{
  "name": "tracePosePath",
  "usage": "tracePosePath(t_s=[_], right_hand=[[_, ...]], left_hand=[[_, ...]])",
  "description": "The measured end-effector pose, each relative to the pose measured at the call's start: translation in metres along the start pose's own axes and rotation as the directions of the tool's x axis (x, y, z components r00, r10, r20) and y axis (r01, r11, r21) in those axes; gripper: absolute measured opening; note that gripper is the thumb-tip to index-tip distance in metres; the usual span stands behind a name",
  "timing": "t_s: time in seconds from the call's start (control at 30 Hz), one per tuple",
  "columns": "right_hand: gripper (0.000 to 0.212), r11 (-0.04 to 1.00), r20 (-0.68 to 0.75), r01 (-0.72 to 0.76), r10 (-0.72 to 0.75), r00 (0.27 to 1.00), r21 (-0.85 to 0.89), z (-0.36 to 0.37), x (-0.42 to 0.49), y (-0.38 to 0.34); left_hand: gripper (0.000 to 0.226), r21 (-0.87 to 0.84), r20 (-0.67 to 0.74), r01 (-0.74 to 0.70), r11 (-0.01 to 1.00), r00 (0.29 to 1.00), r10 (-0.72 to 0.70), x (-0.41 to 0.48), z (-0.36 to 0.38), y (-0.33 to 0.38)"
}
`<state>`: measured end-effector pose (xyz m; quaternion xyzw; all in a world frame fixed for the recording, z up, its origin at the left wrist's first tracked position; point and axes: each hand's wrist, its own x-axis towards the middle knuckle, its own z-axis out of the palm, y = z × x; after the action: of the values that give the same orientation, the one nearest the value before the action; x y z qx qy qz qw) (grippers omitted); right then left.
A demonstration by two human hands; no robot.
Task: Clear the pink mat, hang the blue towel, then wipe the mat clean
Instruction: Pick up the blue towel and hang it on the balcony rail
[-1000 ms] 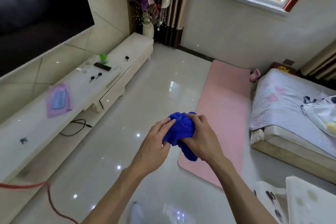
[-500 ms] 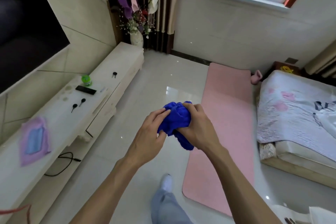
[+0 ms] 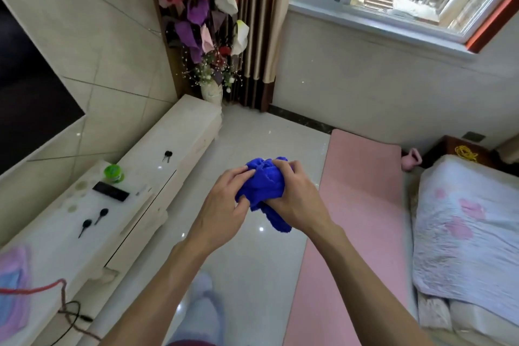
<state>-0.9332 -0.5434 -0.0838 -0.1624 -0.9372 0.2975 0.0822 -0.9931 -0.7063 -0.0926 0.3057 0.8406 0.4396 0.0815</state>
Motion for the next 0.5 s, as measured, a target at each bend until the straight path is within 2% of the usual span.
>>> tracePosePath(t_s=[0.17, 0.33, 0.5], right_hand=[[0.075, 0.999, -0.011, -0.044, 0.044, 0.999, -0.017, 0.005, 0.096, 0.023], [0.072, 0.988, -0.053, -0.119, 0.115, 0.992, -0.094, -0.005, 0.194, 0.033], [0.07, 0.968, -0.105, -0.153, 0.134, 0.985, -0.198, -0.028, 0.276, 0.05]], left_hand=[[0.052, -0.056, 0.05, -0.027, 0.998, 0.998, 0.03, 0.106, 0.011, -0.034], [0.051, -0.04, 0.144, -0.083, 0.996, 0.986, 0.088, 0.226, 0.011, -0.053], [0.05, -0.042, 0.224, -0.202, 0.978, 0.953, 0.206, 0.33, 0.014, -0.055]])
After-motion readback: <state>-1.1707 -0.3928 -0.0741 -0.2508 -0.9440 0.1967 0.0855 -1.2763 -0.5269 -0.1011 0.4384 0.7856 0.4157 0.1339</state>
